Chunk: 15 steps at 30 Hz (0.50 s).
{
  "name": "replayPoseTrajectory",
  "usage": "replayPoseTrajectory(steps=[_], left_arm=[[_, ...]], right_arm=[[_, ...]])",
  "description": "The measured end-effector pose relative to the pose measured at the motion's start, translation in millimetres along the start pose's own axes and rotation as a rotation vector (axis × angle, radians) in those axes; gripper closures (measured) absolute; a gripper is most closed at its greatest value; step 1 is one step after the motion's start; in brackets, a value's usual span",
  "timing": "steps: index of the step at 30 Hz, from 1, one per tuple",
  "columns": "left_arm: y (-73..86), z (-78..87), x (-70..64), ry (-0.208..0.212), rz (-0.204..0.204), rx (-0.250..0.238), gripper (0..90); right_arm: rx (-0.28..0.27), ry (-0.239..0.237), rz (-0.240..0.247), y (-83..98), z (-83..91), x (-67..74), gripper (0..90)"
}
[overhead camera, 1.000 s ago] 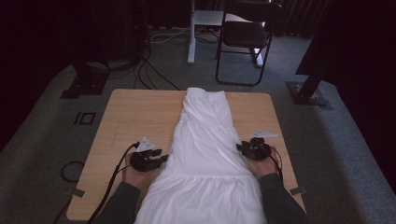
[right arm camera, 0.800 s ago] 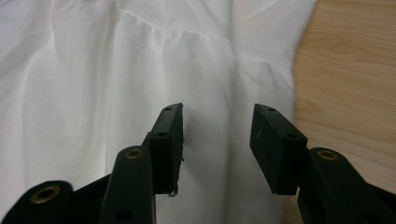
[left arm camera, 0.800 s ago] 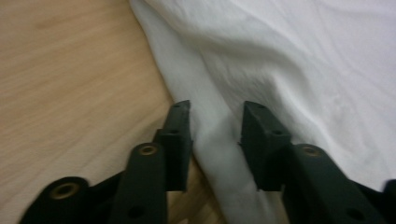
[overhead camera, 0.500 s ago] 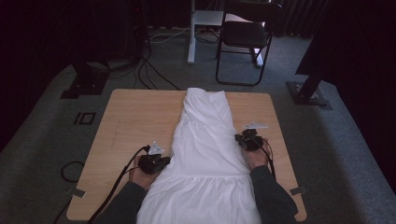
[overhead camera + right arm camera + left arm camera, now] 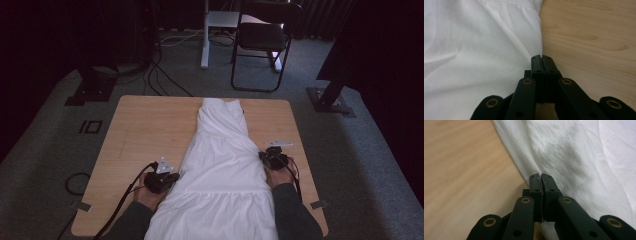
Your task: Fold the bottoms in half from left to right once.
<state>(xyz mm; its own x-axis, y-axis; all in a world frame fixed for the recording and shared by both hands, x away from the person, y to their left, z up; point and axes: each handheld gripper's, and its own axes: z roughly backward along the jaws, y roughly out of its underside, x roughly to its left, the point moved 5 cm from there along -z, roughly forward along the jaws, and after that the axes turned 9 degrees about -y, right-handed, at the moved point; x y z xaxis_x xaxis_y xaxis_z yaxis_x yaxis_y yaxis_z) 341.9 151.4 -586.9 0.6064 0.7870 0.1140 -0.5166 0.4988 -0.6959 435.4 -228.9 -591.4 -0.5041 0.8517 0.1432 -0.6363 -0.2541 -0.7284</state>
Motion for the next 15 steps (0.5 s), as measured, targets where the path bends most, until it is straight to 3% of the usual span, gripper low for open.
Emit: replayPoseTrajectory(steps=[6,11,12,13,15], left_arm=[[19.8,21.1,-19.1,0.034,-0.032,0.003,88.3],[25.3,28.7,-29.9,0.043,-0.056,-0.003,84.4],[23.8,29.1,-27.7,0.027,-0.053,-0.011,78.3],[19.7,30.4,-22.5,0.023,-0.022,-0.032,73.7],[9.2,34.2,-10.6,0.018,0.04,-0.077,69.5]], right_arm=[[0.014,-0.027,0.028,21.7,18.5,19.3,88.2],[0.037,-0.051,0.041,38.0,34.1,29.2,87.6],[0.042,-0.052,0.041,38.9,35.5,30.2,86.5],[0.049,-0.048,0.055,39.8,37.0,30.9,83.6],[0.05,-0.051,0.09,38.3,39.2,31.0,70.2]])
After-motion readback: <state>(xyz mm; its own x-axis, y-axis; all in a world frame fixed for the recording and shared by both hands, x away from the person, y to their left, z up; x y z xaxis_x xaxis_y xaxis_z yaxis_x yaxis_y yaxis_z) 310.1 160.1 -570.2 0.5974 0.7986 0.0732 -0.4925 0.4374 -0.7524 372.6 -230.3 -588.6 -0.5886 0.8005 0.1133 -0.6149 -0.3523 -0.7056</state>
